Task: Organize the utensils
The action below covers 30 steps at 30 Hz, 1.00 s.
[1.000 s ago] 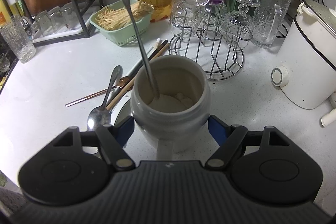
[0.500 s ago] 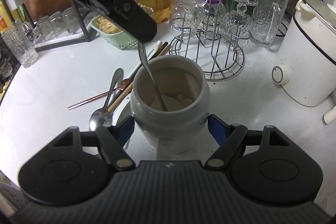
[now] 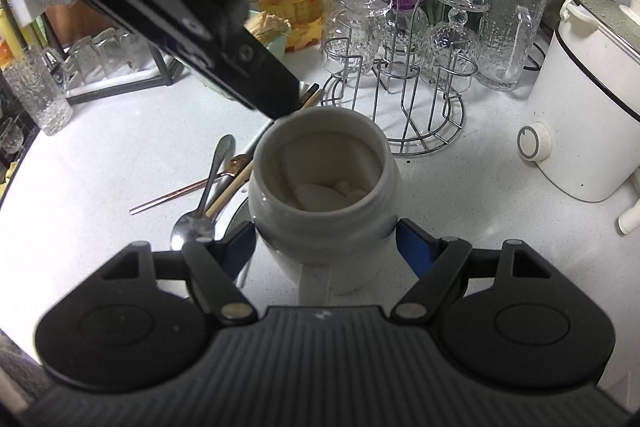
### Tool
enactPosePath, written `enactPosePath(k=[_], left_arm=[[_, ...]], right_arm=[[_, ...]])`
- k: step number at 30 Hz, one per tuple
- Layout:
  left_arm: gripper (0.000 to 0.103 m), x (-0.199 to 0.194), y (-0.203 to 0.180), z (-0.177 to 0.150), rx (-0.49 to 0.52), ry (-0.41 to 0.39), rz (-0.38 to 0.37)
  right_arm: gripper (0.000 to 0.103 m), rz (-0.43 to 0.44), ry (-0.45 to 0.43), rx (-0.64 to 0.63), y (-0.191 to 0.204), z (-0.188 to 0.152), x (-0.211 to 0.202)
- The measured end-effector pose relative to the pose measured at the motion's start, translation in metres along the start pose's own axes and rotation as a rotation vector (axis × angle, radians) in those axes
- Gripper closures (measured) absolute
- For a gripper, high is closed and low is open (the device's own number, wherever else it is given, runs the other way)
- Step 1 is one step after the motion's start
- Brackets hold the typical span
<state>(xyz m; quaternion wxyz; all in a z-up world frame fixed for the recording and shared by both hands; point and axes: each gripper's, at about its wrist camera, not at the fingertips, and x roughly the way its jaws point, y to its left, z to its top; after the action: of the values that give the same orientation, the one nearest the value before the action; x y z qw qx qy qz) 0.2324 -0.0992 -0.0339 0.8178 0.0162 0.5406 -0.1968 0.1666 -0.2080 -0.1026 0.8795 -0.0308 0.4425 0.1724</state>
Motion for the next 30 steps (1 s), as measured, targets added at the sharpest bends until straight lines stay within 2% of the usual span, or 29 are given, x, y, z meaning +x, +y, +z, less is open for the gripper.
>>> enactPosePath(k=[2,4,15,22,30], left_arm=[[0.071,-0.006,0.003,-0.002,-0.028,-0.019,-0.003],[0.062,-0.015,0.006,-0.005,-0.039,-0.055,0.002],[0.062,-0.058,0.018,-0.033,-0.088,-0.181,0.080],[0.062,-0.064,0.038,-0.057,-0.169,-0.216,0.114],[0.062,-0.059,0.054,-0.087,-0.231,-0.220,0.131]], right_arm=[[0.024,0.007,-0.003,0.006,-0.001,-0.001,0.000],[0.024,0.013,-0.006,0.012,-0.002,-0.001,-0.001],[0.024,0.016,-0.020,0.019,-0.001,-0.003,-0.002],[0.024,0.013,-0.030,0.017,-0.001,-0.004,-0.003],[0.024,0.010,-0.047,0.024,-0.001,-0.008,-0.004]])
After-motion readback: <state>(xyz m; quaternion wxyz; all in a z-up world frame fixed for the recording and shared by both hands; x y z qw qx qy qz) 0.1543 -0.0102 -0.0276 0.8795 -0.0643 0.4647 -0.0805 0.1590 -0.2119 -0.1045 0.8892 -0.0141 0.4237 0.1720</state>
